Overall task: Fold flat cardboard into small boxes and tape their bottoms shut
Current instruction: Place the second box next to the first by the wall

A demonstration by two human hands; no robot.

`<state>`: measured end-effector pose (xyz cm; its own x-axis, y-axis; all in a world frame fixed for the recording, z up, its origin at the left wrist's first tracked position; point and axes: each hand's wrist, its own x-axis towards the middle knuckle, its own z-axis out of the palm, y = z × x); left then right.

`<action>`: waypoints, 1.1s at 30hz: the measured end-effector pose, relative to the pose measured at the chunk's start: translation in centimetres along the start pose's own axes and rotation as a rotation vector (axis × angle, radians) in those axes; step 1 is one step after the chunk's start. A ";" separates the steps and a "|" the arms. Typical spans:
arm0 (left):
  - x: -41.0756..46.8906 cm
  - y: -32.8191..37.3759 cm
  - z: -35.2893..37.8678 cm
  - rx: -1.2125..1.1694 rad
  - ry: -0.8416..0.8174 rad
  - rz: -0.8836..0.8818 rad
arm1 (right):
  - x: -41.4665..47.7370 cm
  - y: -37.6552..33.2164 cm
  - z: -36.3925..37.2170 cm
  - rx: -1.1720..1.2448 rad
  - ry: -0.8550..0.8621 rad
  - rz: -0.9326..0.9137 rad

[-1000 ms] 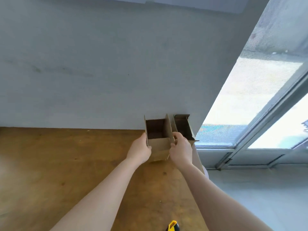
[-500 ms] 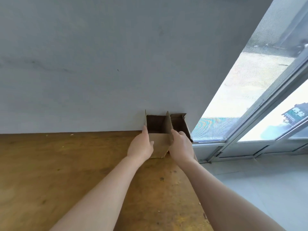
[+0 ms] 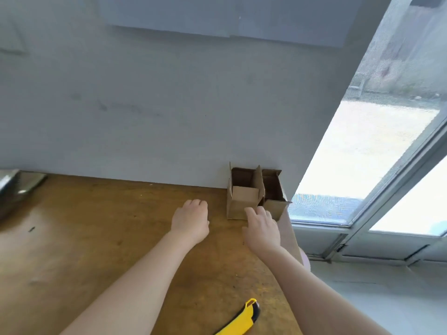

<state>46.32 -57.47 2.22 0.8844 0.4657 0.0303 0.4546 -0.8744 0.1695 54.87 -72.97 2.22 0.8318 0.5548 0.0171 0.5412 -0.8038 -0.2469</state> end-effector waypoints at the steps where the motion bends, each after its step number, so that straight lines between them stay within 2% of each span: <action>1: -1.6 -0.5 -0.5 0.031 0.008 -0.015 | -1.1 -0.4 0.1 -0.009 -0.011 -0.038; 11: -18.2 -7.7 -4.0 0.201 0.049 -0.240 | -11.3 -9.3 1.4 -0.133 -0.093 -0.425; 19: -27.9 -17.1 -6.9 0.151 0.029 -0.495 | -16.3 -20.6 3.5 -0.193 -0.109 -0.662; 25: -33.1 -26.0 -8.3 0.155 -0.021 -0.602 | -19.1 -30.8 6.3 -0.218 -0.119 -0.750; 33: -37.0 -38.0 -10.3 0.211 -0.032 -0.550 | -21.1 -42.7 9.9 -0.215 -0.136 -0.763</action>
<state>-4.77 -40.01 4.84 0.5142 0.8569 -0.0370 0.8556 -0.5155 -0.0478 13.00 -48.25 2.78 0.2083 0.9779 -0.0160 0.9777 -0.2086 -0.0231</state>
